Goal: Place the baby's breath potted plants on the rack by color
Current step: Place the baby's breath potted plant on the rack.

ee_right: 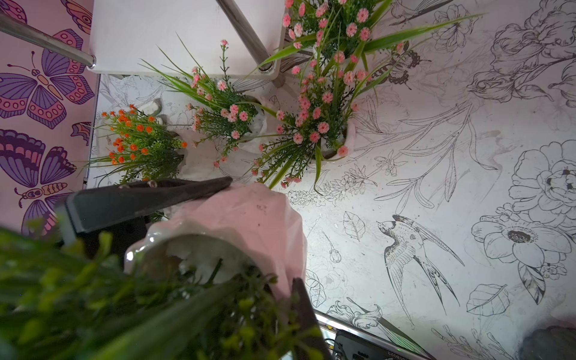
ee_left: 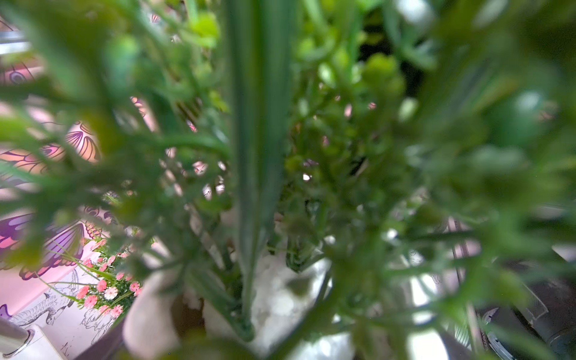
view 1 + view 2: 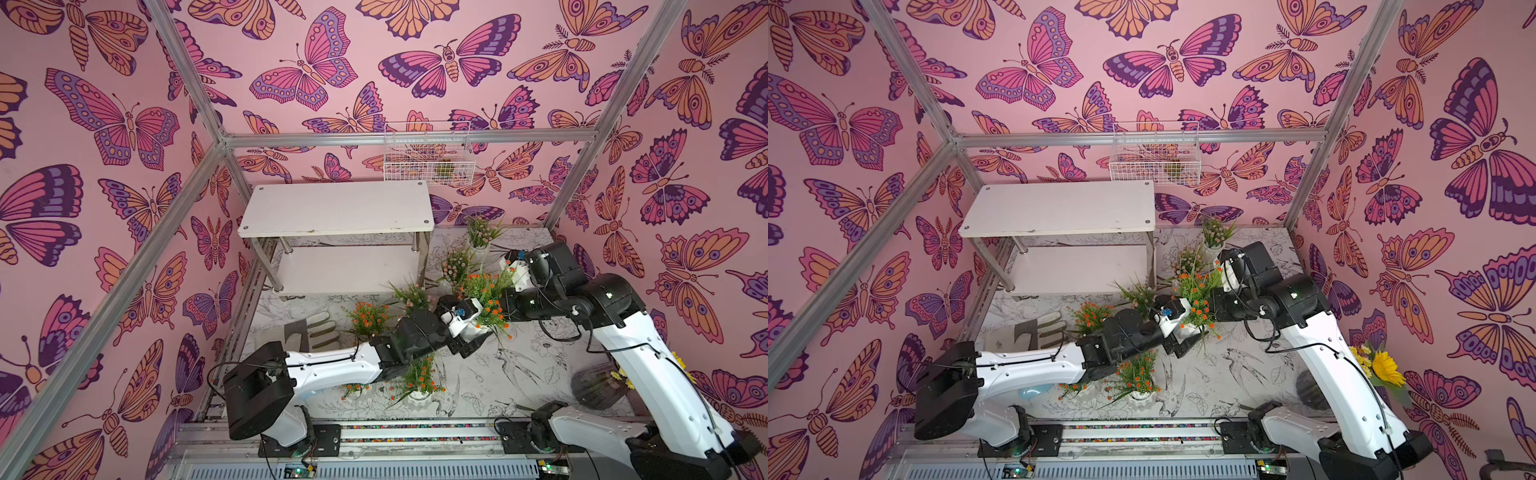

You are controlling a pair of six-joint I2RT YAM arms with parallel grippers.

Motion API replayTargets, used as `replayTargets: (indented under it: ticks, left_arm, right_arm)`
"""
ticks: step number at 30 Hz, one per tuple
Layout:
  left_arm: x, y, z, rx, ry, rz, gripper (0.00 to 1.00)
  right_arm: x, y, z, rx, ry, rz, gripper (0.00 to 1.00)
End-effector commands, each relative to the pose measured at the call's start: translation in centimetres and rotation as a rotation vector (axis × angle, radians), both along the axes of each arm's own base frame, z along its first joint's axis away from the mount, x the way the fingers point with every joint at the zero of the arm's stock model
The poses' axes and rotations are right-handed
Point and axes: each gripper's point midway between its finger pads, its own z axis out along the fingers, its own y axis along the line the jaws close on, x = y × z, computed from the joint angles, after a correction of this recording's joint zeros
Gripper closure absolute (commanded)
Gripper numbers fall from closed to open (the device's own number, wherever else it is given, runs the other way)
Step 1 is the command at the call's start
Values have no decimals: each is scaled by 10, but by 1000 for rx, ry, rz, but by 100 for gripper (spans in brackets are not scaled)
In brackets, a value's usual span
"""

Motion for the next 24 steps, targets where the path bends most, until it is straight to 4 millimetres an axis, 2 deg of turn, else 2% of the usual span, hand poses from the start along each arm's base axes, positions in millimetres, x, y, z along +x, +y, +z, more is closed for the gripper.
replayTargets:
  ticks: [1, 6, 11, 18, 24]
  left_arm:
    - [2, 2, 9, -28, -11, 29, 55]
    - [6, 8, 15, -20, 2, 58, 57]
    - [12, 16, 22, -15, 22, 86, 58]
    - [24, 41, 41, -10, 53, 145, 59]
    - [33, 72, 64, 19, 70, 212, 60]
  right_arm:
    - [8, 7, 11, 75, -52, -2, 97]
    - [10, 3, 12, 85, -66, -17, 79]
    - [10, -4, 17, 87, -86, -39, 69]
    - [7, -34, 21, 67, -135, -133, 64]
    - [3, -55, 5, 50, -153, -207, 61]
